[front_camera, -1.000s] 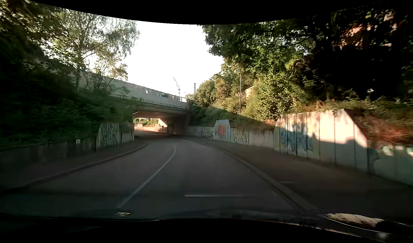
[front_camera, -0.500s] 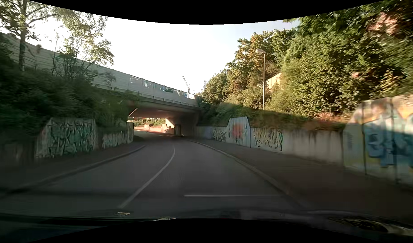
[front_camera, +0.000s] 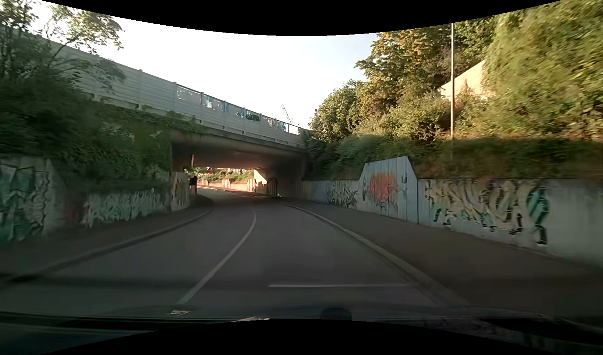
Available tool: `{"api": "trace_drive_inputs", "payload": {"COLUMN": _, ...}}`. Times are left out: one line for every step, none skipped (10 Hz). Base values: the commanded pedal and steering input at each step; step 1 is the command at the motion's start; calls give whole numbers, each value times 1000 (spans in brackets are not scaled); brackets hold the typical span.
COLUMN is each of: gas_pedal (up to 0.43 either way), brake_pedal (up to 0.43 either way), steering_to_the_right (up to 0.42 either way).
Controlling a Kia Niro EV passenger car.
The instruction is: Follow the waypoints while adhering to traffic rules and regulations
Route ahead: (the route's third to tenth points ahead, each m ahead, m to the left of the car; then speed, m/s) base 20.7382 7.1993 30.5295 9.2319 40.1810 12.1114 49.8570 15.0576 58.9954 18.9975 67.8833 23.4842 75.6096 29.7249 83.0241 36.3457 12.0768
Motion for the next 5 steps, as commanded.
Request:
{"api": "trace_drive_inputs", "payload": {"gas_pedal": 0, "brake_pedal": 0, "steering_to_the_right": -47}}
{"api": "trace_drive_inputs", "payload": {"gas_pedal": 0, "brake_pedal": 0, "steering_to_the_right": -47}}
{"api": "trace_drive_inputs", "payload": {"gas_pedal": 0, "brake_pedal": 0, "steering_to_the_right": -47}}
{"api": "trace_drive_inputs", "payload": {"gas_pedal": 0, "brake_pedal": 0, "steering_to_the_right": -47}}
{"api": "trace_drive_inputs", "payload": {"gas_pedal": 0, "brake_pedal": 0, "steering_to_the_right": -45}}
